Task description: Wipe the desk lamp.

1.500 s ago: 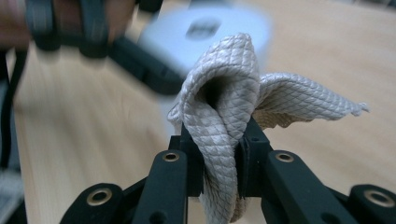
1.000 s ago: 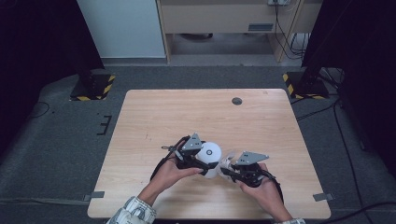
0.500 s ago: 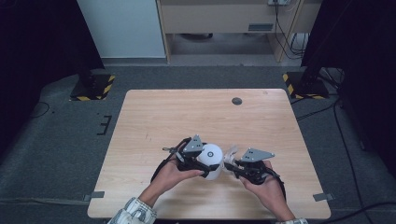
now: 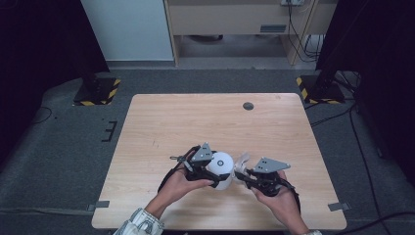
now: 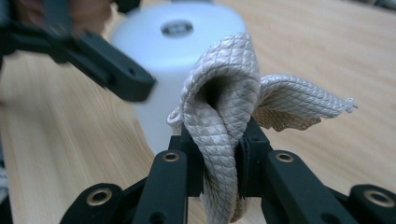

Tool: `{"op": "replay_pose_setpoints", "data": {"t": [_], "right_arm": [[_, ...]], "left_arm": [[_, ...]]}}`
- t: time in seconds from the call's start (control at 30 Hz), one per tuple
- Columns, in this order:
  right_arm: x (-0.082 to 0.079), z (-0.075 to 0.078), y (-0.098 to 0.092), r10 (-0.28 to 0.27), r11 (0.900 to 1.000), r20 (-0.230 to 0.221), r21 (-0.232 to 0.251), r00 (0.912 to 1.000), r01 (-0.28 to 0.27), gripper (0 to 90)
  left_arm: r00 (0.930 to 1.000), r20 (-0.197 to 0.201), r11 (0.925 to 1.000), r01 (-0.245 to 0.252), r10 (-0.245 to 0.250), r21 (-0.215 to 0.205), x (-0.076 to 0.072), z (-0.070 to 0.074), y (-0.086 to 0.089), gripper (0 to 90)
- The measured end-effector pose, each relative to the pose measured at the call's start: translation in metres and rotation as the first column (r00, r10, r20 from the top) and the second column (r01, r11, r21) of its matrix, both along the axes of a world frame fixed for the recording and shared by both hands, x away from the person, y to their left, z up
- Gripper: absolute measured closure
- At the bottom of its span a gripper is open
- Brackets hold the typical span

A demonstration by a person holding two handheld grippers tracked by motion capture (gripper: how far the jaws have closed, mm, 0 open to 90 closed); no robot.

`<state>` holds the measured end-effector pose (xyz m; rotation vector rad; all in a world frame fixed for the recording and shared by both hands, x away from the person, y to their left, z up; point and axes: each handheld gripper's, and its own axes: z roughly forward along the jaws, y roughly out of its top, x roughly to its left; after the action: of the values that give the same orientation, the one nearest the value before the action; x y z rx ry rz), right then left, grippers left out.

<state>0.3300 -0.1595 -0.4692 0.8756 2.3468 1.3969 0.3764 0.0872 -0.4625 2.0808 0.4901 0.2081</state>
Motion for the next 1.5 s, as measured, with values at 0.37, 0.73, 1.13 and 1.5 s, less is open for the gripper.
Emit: {"op": "replay_pose_setpoints", "data": {"t": [0.37, 0.73, 1.13, 1.5], "right_arm": [[0.0, -0.009, 0.001, -0.012, 0.999, -0.025, -0.032, 0.9996, 0.011, 76.4], [0.006, 0.001, -0.002, -0.043, 0.999, 0.022, 0.018, 0.9988, 0.042, 76.4], [0.015, -0.024, 0.001, -0.03, 0.998, -0.053, -0.054, 0.9982, 0.027, 76.5], [0.01, 0.004, -0.006, -0.043, 0.998, 0.027, 0.048, 0.9987, 0.042, 76.5]], "left_arm": [[0.9999, -0.001, 0.9999, 0.012, -0.012, 0.001, -0.006, 0.0, 0.0, 7.6], [1.0, 0.0, 1.0, 0.002, -0.002, 0.001, -0.007, 0.0, 0.0, 7.6], [1.0, 0.004, 1.0, -0.001, 0.001, -0.003, -0.005, 0.0, -0.001, 7.6], [1.0, 0.002, 1.0, -0.007, 0.007, -0.001, -0.005, 0.0, -0.003, 7.6]]}}
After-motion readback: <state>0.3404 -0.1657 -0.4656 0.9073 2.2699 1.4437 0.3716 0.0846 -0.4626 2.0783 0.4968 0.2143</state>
